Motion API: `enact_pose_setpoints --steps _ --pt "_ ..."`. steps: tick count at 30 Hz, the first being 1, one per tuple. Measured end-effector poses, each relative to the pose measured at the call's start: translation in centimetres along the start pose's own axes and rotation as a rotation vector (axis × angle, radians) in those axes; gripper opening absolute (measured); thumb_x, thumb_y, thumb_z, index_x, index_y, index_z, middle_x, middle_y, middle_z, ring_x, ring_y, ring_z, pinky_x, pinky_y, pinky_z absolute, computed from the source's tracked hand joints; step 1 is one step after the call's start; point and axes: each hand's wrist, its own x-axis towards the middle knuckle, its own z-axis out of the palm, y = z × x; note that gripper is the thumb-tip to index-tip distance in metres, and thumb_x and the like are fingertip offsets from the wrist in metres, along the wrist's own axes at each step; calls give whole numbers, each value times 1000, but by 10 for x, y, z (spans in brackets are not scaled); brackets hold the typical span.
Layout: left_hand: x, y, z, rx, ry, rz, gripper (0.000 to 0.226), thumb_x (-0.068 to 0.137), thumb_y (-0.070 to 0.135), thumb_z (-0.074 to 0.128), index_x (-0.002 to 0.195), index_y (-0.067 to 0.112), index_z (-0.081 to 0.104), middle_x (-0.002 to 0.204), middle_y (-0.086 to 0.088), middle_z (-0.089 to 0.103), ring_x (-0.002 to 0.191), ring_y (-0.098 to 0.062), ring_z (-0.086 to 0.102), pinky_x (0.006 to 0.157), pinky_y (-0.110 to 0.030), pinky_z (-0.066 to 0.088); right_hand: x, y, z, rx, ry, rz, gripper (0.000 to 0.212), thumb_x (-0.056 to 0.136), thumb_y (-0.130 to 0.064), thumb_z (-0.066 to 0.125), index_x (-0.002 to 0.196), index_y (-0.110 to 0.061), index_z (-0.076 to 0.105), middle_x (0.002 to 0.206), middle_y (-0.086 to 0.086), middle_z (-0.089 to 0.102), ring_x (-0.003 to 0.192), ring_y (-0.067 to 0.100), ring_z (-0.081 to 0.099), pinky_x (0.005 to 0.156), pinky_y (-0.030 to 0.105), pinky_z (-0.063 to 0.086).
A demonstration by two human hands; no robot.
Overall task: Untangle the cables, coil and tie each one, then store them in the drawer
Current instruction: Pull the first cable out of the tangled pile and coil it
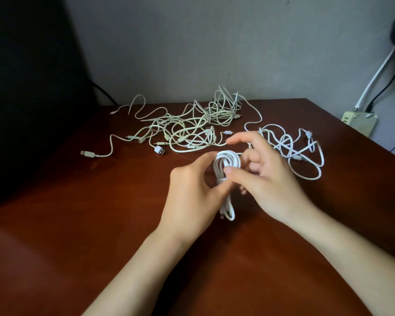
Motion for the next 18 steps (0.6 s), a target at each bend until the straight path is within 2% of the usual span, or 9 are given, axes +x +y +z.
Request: enact_pose_setpoints --steps 5,9,13,14,18 --pt "-3 1 2 -2 -15 24 20 81 25 74 100 26 69 71 8 70 65 -7 65 59 -21 51 1 -2 -1 -13 -5 3 25 69 -20 59 88 -36 59 60 -6 54 56 12 54 56 27 41" --pt "-4 0 5 74 -15 61 24 81 26 75 102 20 68 73 9 69 68 -3 63 59 -15 47 2 -1 -1 -24 -11 4 24 69 -18 56 86 -35 60 57 -1 55 51 13 52 51 29 42" --pt "-5 -3 8 131 -6 70 28 80 28 75 105 19 66 76 8 66 73 -4 60 61 -13 45 3 2 1 -38 11 42 21 65 -19 55 80 -34 59 58 -4 57 52 6 51 49 18 37" --pt "-5 -3 9 143 11 77 29 80 29 75 105 19 65 78 9 65 74 -4 59 63 -15 45 3 1 1 -45 20 43 20 65 -19 55 78 -33 59 59 -2 58 52 7 52 50 19 36" --pt "-6 -4 11 146 78 80 28 79 24 75 103 18 61 79 11 63 76 -4 58 66 -20 46 2 -1 0 -113 32 -20 16 70 -19 57 83 -29 57 62 4 59 58 21 56 57 37 45"
